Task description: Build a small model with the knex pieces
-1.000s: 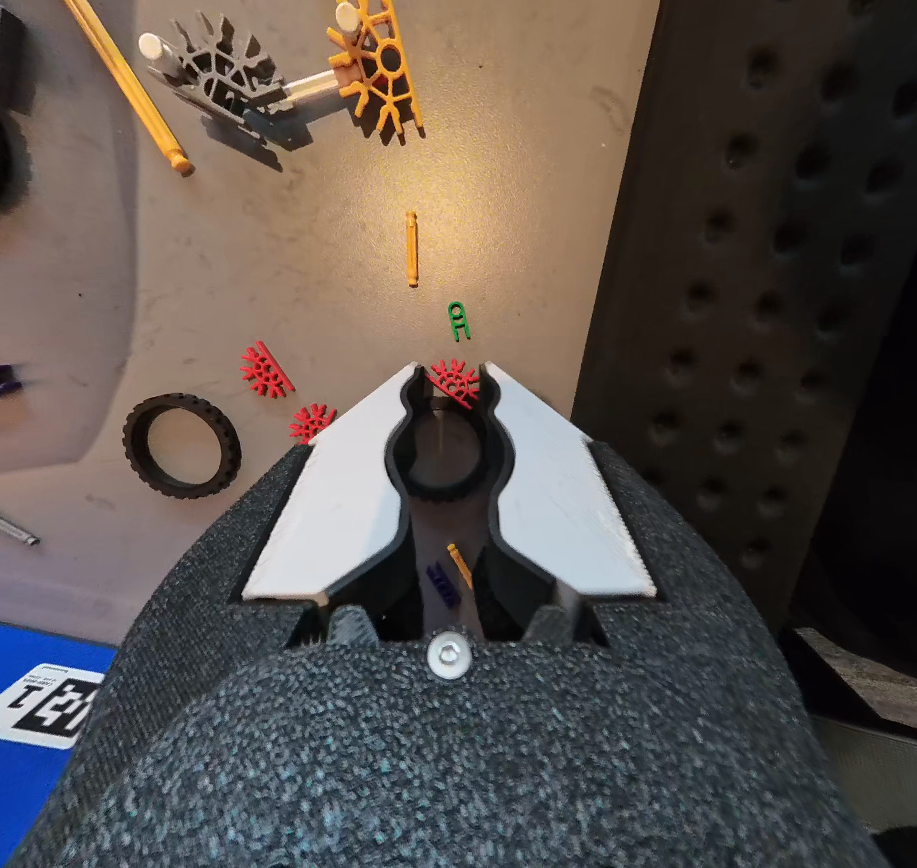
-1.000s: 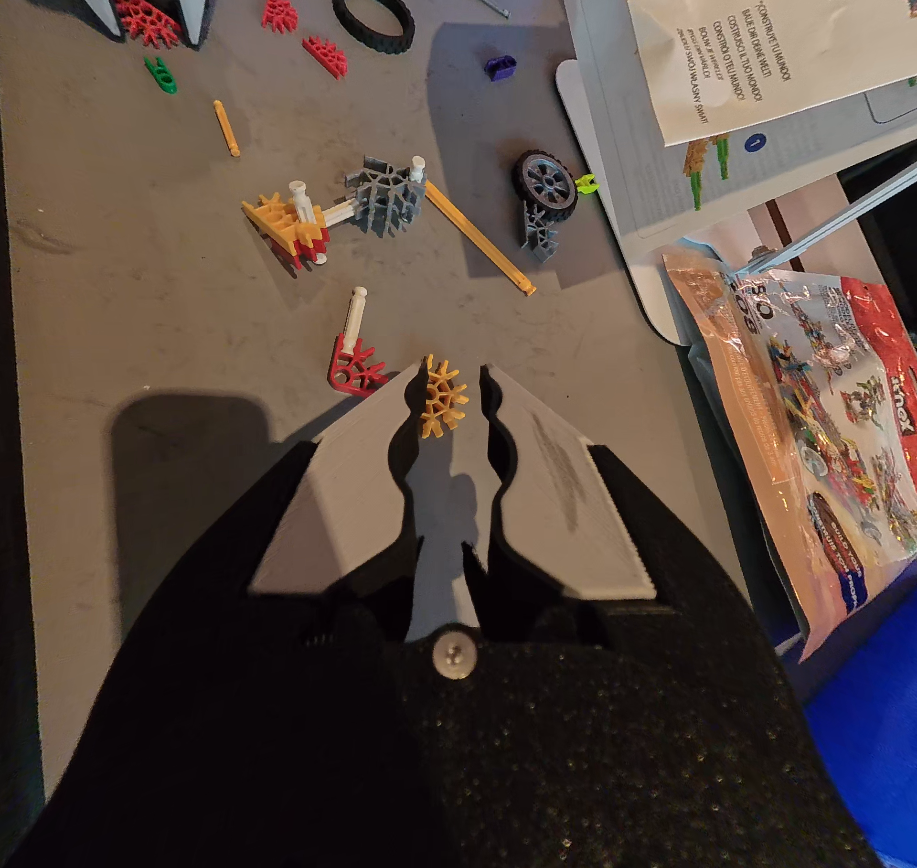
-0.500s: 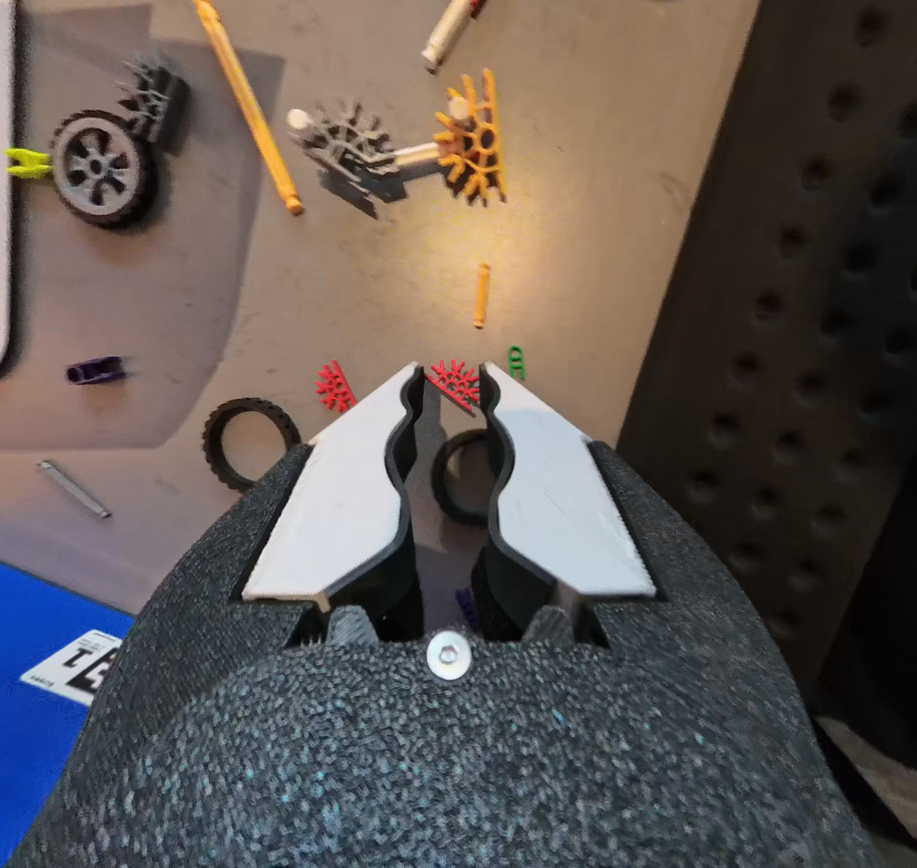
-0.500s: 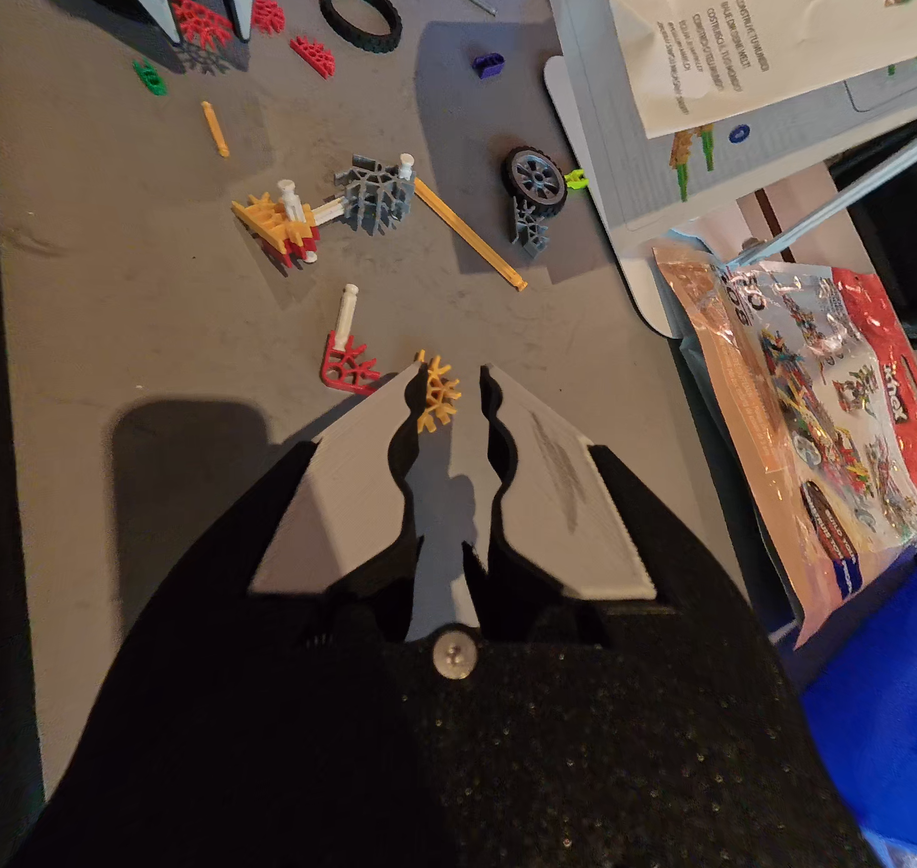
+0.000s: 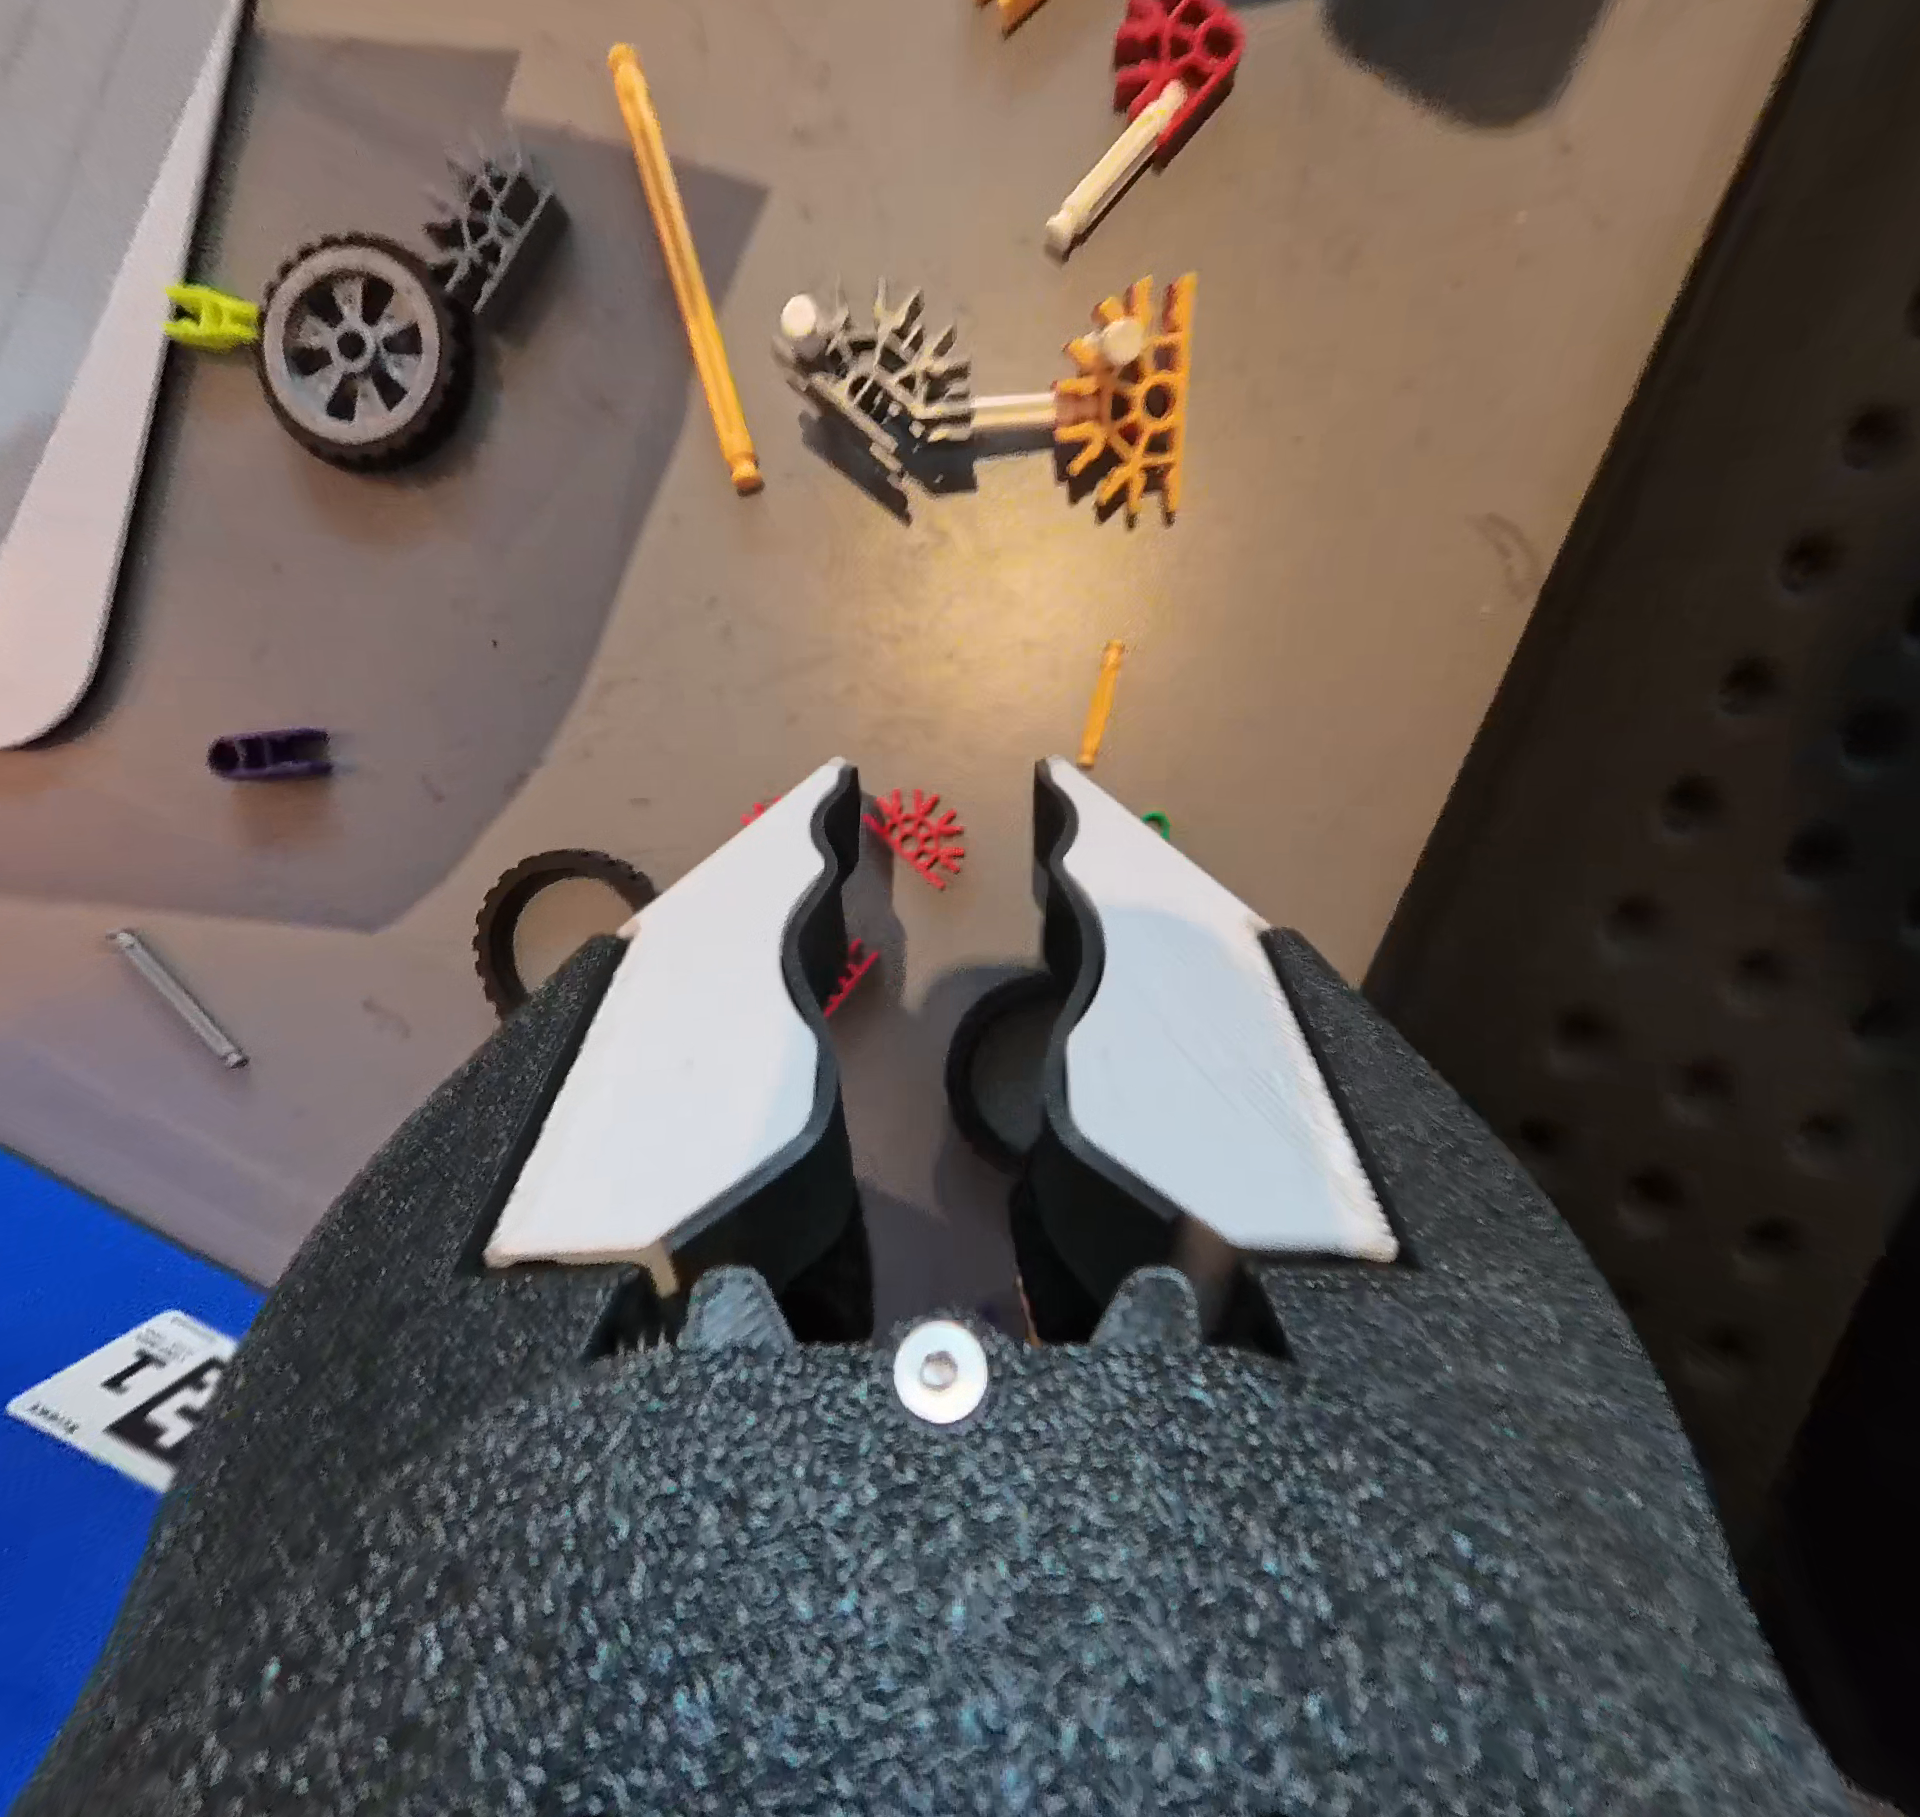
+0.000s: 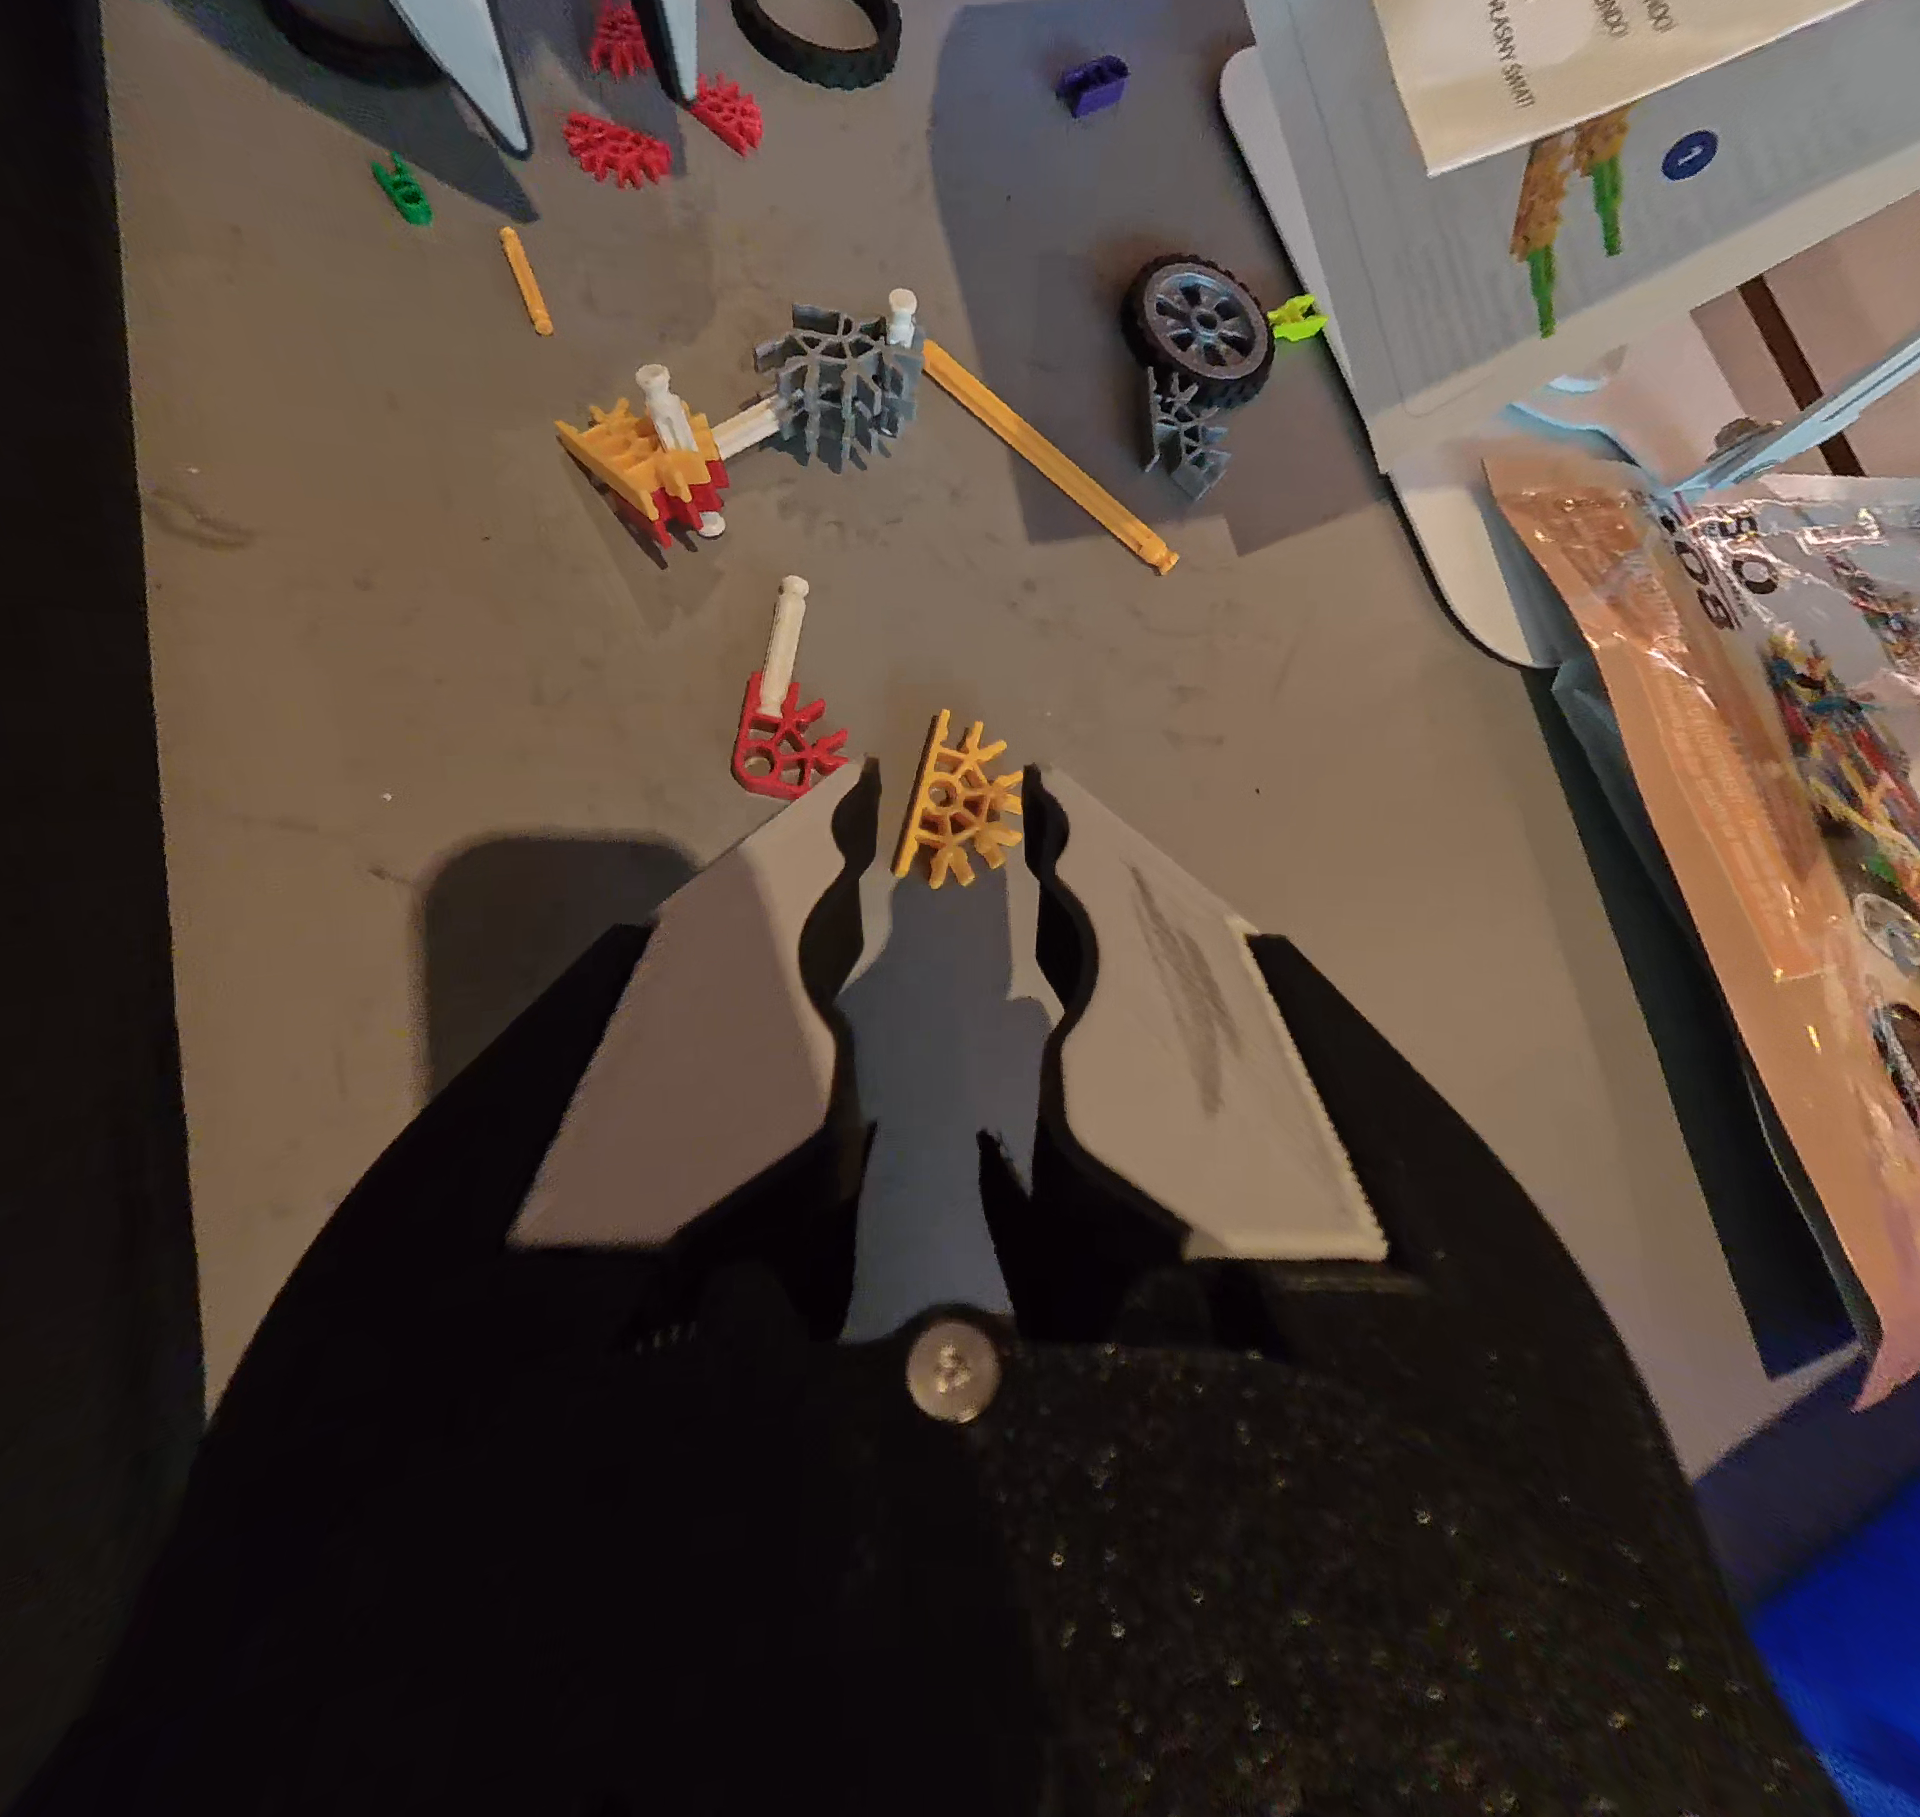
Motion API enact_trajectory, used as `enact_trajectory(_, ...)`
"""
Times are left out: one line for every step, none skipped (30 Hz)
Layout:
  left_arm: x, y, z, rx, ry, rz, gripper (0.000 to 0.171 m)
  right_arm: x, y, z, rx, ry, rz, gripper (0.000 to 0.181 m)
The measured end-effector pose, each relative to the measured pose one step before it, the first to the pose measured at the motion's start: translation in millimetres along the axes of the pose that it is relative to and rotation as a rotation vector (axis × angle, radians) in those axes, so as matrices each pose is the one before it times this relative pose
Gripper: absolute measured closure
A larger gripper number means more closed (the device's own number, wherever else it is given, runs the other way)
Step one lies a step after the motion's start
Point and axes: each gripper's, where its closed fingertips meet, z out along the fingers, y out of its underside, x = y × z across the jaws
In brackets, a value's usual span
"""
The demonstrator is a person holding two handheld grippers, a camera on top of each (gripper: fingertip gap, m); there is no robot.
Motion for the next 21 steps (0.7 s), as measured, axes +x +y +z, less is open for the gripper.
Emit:
enact_trajectory(2.31,-5.22,-0.39,0.02084,-0.0001,0.003,0.138,-1.38,-1.8,0.29,0.0068,-0.0053,-0.0036,0.154)
enact_trajectory(2.4,-5.41,0.34,0.01943,0.0007,0.005,0.135,-1.46,-2.87,0.02,0.0117,-0.0028,-0.0067,0.154)
enact_trajectory(2.61,-5.85,0.59,0.02113,0.0027,0.0091,0.133,-1.67,-3.24,0.0,0.0133,-0.0054,-0.0026,0.154)
enact_trajectory(2.04,-6.27,0.78,0.02498,0.0034,0.0049,0.132,-2.26,-2.88,0.31,0.0118,-0.01,0.0002,0.155)
enact_trajectory(2.97,-5.37,1.43,0.01961,0.0133,-0.0017,0.131,-2.6,-2.46,1.03,0.0085,-0.0097,-0.004,0.154)
enact_trajectory(3.7,-4.48,1.96,0.0155,0.0179,-0.0003,0.131,-3.38,-2.89,1.77,0.0082,-0.0106,-0.0117,0.154)
enact_trajectory(2.93,-3.69,2.43,0.01237,0.0129,0.0025,0.131,-4.42,-3.95,2.45,0.0116,-0.0124,-0.016,0.154)
enact_trajectory(2.29,-2.2,2.89,0.005,0.0081,0.0026,0.13,-4.8,-6.06,2.77,0.0198,-0.0117,-0.019,0.155)
enact_trajectory(2.16,-1.46,2.93,0.0027,0.0067,0.0042,0.13,-4.61,-8.22,2.54,0.0308,-0.0073,-0.0254,0.155)
enact_trajectory(1.95,-1.58,2.95,0.00523,0.0055,0.0029,0.129,-5.28,-8.46,2.62,0.03,-0.0148,-0.0195,0.155)
enact_trajectory(1.6,-1.37,2.65,0.00616,0.0046,0.0025,0.129,-4.81,-5.59,3.47,0.0143,-0.0184,-0.0057,0.154)
enact_trajectory(1.16,-0.26,2.29,0.00087,0.0037,-0.0003,0.129,-3.64,-1.18,4.28,-0.0076,-0.0147,-0.0059,0.155)
enact_trajectory(0.56,0.76,1.82,-0.00318,0.0027,-0.0041,0.129,-2.32,2.16,4.56,-0.0231,-0.0067,-0.0106,0.155)
enact_trajectory(0.31,-0.23,1.38,0.0053,0.001,-0.0061,0.129,-1.62,3.67,4.39,-0.0284,-0.0029,-0.0093,0.155)
enact_trajectory(0.33,-0.48,0.96,0.00809,0.002,-0.0092,0.129,-2.51,3.33,4.02,-0.0256,-0.0075,-0.0081,0.155)
enact_trajectory(0.66,0.18,0.99,0.00358,0.0045,-0.0073,0.13,-3.23,1.84,3.45,-0.0154,-0.0104,-0.0101,0.155)
enact_trajectory(0.6,0.56,1.24,-0.00045,0.0036,-0.0022,0.131,-2.75,-0.07,2.58,-0.0046,-0.0075,-0.0095,0.155)
enact_trajectory(0.15,0.35,1.14,-0.00029,-0.0006,0.0027,0.131,-1.28,-0.96,2.03,-0.001,-0.0028,-0.0047,0.155)
enact_trajectory(0.61,0.39,0.9,-0.00148,0.0028,0.0031,0.132,-0.46,-0.88,1.55,-0.0012,-0.0014,-0.0012,0.155)
enact_trajectory(1.52,0.73,1.01,-0.0047,0.0089,0.0024,0.134,-0.23,-0.63,1.59,-0.0013,-0.0016,-0.0005,0.156)
enact_trajectory(0.24,1.15,0.96,-0.00525,0.0022,0.0012,0.135,-0.21,-0.46,1.57,-0.0017,0.0,-0.0024,0.156)
